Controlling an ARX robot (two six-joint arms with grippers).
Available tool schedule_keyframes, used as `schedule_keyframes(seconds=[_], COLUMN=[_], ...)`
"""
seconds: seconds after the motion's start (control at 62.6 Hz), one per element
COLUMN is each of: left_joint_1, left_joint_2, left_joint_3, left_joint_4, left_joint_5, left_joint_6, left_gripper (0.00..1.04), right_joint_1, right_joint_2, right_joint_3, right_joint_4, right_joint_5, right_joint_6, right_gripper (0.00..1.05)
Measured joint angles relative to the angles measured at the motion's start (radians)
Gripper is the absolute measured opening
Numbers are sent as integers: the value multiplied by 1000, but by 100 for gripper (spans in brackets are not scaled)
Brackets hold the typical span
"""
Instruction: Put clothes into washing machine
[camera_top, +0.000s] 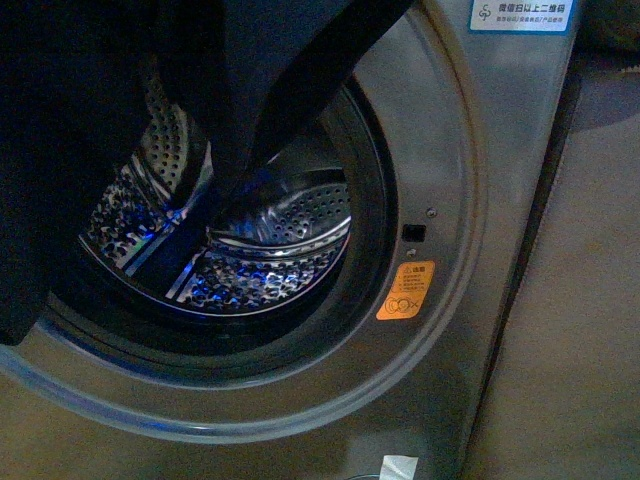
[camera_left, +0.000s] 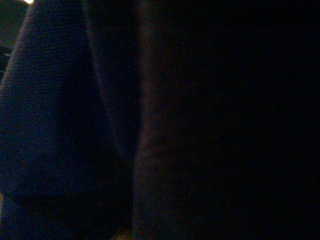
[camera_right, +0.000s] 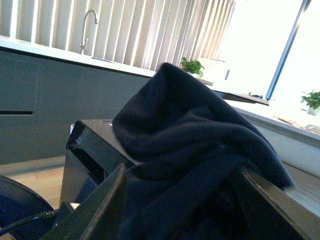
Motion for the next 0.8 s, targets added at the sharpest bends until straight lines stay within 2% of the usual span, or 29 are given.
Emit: schedule_keyframes(seconds=[0.08,0.527,0.591,0.623,0.719,0.751,0.799], left_joint_1=[52,250,280,288,308,316,317], left_joint_2=[-22,-107,-117,-119,-122,-121,-115], left_joint_3=[-53,-338,-380,-394,-431,-452,-476], left_joint_4=[11,101,123,133,157,168,181], left_joint_5=[63,287,322,337,367,377,386], left_joint_6=[-28,-107,-111,-111,-116,-123,-130], left_gripper=[9,9,9,9,9,9,9], right_joint_1=[0,0,35,40,38,31,23], right_joint_2=[-2,-4,-62,-103,-246,-349,-473], right_joint_3=[0,0,-114,-186,-399,-537,-698], right_joint_4=[0,0,117,149,186,187,175], right_joint_5=[0,0,315,424,622,692,746], right_joint_6=[0,0,8,23,73,122,180], right_gripper=[99,97,97,97,97,97,97])
